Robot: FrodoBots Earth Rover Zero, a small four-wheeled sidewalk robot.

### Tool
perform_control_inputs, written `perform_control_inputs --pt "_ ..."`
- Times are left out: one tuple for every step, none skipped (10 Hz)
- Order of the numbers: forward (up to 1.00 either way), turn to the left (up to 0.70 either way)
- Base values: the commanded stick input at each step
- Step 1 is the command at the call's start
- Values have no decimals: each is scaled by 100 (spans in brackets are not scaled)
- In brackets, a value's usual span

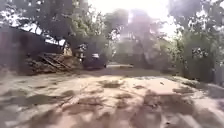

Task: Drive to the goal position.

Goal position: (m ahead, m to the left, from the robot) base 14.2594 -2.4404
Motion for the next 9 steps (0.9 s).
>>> perform_control_inputs --pt "100 0" --pt "100 0" --pt "100 0" --pt "100 0" --pt "100 0" --pt "100 0" --pt "100 0" --pt "100 0" --pt "100 0"
